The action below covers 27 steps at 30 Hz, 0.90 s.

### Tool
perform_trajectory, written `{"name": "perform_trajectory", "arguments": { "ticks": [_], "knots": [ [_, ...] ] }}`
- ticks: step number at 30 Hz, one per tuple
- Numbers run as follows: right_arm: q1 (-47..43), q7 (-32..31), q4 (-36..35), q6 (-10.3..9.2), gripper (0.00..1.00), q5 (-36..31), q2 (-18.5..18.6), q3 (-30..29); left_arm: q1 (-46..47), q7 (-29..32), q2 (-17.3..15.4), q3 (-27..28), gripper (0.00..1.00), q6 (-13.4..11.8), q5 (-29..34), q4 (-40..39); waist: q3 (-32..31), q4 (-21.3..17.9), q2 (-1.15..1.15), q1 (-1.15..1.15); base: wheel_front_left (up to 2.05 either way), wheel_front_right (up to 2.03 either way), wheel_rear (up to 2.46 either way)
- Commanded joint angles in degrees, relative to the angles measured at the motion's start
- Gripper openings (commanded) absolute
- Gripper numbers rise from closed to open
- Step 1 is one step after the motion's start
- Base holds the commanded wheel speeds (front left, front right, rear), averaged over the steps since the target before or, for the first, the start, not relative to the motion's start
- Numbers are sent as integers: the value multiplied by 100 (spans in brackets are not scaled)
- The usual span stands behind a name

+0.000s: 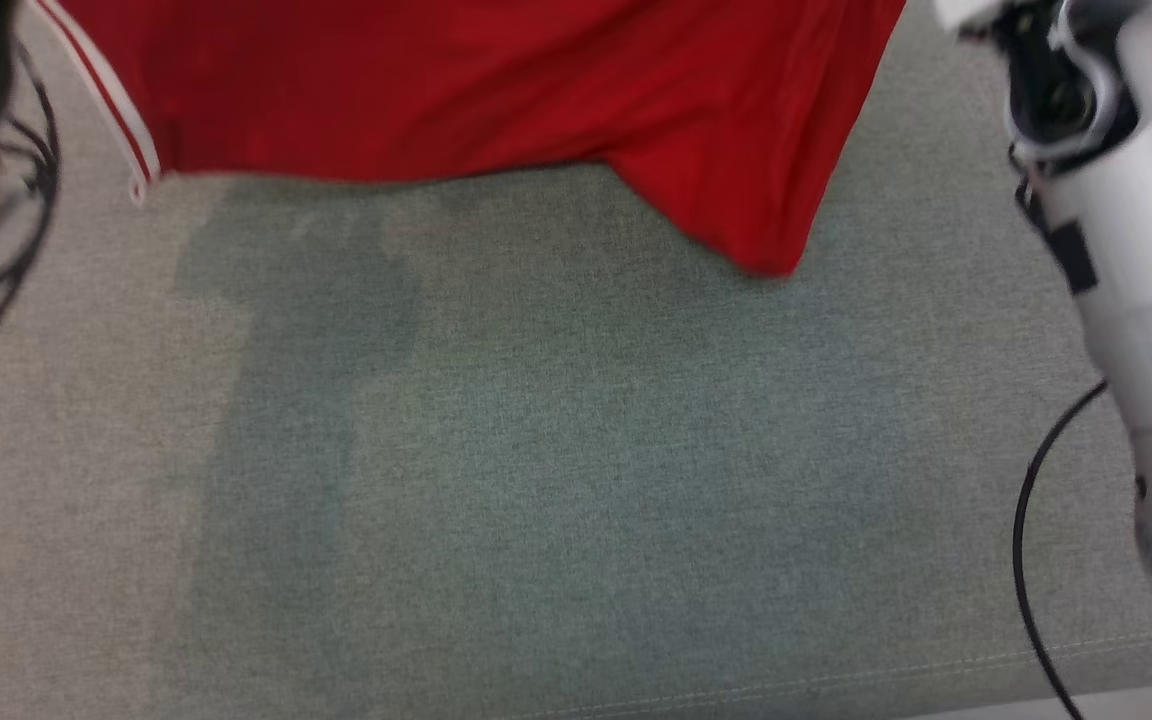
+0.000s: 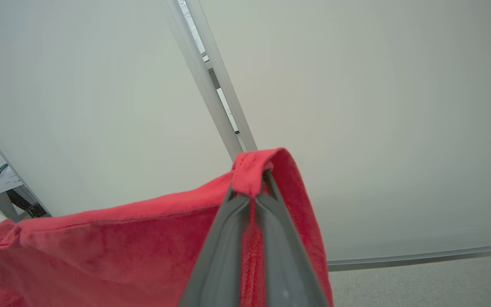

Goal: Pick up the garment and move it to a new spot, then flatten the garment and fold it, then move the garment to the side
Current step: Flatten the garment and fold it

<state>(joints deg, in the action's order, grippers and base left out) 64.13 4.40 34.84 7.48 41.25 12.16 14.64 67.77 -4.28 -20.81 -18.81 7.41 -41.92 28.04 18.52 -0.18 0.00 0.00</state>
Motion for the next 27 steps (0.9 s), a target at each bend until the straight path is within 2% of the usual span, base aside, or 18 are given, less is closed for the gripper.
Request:
{"name": "perform_trajectory", "arguments": {
  "ticks": [1,8,14,20,27],
  "knots": [
    [498,-89,146,2,0,36,-15,-73,524,25,-29,-58,0,15,99,160,759,-140,0,0,0,0,0],
    [2578,-170,1115,2,0,-104,49,-314,2941,-125,231,-308,0,14,259,1135,1173,-99,0,0,0,0,0],
    [3504,-101,1656,2,0,-306,184,-93,4023,-278,364,-618,0,14,485,1828,1293,-101,0,0,0,0,0],
    [3902,-20,1974,2,0,-243,276,149,4440,-472,457,-715,0,14,306,2348,1496,-125,0,0,0,0,0],
    [3420,256,1925,2,0,85,280,462,3818,-838,414,-835,0,14,-191,2415,1687,-88,0,0,0,0,0]
  ]
}}
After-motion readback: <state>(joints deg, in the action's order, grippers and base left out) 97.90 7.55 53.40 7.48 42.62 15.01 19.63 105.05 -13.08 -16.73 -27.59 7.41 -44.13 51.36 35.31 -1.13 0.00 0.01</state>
